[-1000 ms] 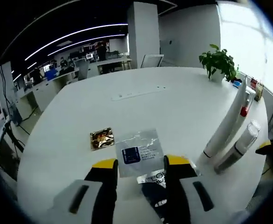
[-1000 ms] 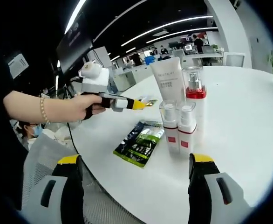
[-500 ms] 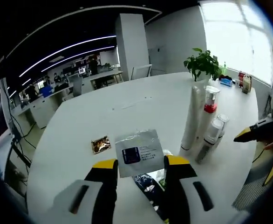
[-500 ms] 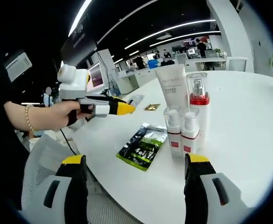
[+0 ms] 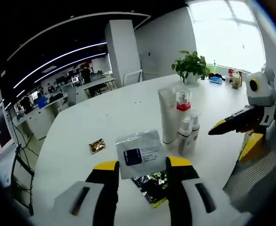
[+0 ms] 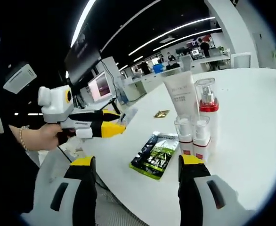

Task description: Arrange the skincare products in the storage area until every visible bottle or jar stands upright without overlapping.

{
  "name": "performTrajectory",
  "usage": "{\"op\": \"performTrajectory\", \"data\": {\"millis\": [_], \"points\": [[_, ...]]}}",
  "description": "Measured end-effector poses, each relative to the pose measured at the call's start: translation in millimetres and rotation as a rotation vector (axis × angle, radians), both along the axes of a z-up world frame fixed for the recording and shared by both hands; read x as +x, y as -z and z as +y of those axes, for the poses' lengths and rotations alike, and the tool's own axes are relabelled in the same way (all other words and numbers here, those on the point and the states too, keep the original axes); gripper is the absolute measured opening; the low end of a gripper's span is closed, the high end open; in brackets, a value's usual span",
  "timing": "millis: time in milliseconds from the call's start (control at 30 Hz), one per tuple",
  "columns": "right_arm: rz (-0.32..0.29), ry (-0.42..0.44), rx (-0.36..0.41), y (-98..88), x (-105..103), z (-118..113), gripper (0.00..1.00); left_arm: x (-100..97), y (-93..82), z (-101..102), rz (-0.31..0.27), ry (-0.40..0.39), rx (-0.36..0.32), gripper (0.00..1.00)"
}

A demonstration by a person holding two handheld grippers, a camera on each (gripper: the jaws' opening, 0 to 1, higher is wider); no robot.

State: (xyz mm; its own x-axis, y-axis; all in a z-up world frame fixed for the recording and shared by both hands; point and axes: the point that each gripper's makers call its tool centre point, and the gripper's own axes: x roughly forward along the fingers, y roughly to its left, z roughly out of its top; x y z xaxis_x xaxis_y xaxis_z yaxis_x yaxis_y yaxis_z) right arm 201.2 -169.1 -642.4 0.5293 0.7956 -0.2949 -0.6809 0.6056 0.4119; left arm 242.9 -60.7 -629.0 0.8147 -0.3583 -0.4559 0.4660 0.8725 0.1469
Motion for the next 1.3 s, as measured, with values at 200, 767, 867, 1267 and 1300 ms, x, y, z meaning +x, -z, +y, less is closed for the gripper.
{"op": "performTrajectory", "data": {"millis": [200,767,867,1267,1300], "points": [[0.008,-0.021,0.098,-15.5,3.1,18.4,0.54,-15.0,1.0,-1.2,-0.005,0.022,0.013,0.38],[0.016,-0.052,0.176,-33.9,15.7,49.7,0.3,-44.7,-16.0,-23.1,-0.056,0.113,0.058,0.38],[0.036,-0.054,0.203,-35.4,14.9,52.7,0.25,-46.6,-19.2,-23.9,-0.061,0.118,0.061,0.39],[0.082,-0.073,0.305,-44.7,6.4,58.4,0.02,-51.6,-25.6,-32.5,-0.057,0.139,0.043,0.39],[0.087,-0.077,0.312,-45.3,5.6,58.8,0.01,-51.6,-25.2,-32.6,-0.056,0.14,0.043,0.39]]}}
